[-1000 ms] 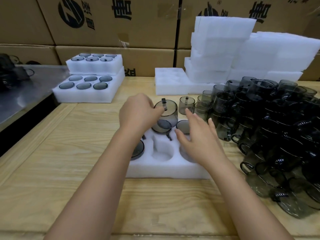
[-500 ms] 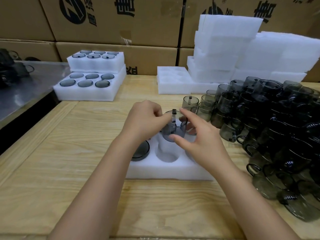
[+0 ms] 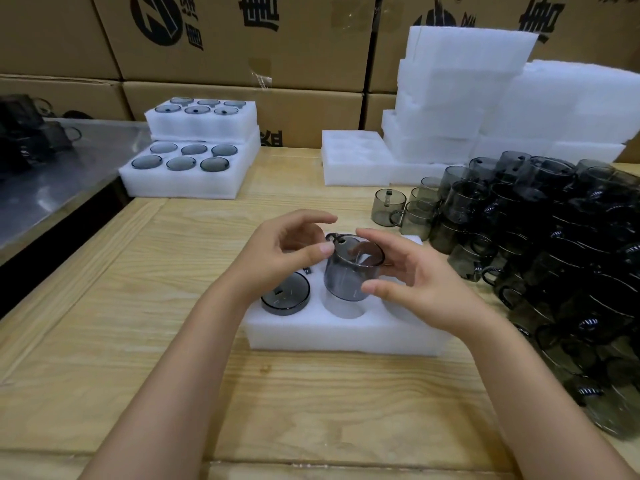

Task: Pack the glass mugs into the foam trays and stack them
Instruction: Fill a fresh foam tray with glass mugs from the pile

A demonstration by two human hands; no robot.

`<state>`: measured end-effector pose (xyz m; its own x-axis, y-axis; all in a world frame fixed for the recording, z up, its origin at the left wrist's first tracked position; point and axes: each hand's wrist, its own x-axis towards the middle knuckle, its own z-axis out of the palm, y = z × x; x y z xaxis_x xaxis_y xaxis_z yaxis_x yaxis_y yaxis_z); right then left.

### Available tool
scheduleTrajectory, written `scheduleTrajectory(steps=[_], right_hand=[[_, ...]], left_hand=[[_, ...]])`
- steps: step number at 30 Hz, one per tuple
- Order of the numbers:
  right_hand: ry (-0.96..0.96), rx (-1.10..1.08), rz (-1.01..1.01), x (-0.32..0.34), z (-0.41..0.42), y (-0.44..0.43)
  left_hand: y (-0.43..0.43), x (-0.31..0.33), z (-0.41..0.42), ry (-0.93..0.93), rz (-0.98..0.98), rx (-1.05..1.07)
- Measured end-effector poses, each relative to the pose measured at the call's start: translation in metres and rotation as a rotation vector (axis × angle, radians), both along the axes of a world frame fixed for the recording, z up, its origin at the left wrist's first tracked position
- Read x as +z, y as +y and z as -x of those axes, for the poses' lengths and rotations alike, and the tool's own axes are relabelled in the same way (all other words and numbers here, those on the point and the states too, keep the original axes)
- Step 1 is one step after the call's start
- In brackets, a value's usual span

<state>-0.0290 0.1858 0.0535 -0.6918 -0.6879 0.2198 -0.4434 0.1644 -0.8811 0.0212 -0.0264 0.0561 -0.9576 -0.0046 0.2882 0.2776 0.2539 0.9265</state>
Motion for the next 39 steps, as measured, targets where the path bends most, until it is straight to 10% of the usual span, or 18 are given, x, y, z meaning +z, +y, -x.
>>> scheduleTrajectory(steps=[31,35,39], right_hand=[[0.208,-0.093,-0.284,0.0,-0.015,-0.013],[0.245,-0.198,-0.122,0.01,-0.015,-0.023],[0.506,-0.07,-0.381,0.02,-0.017,-0.053]], left_hand=[[-0.007,0.005,-0.002,-0.179,0.089,-0.153],[0.012,0.02,0.0,0.016,0.053,0.109],[0.038,0.034,0.004,0.059,0.299,0.008]])
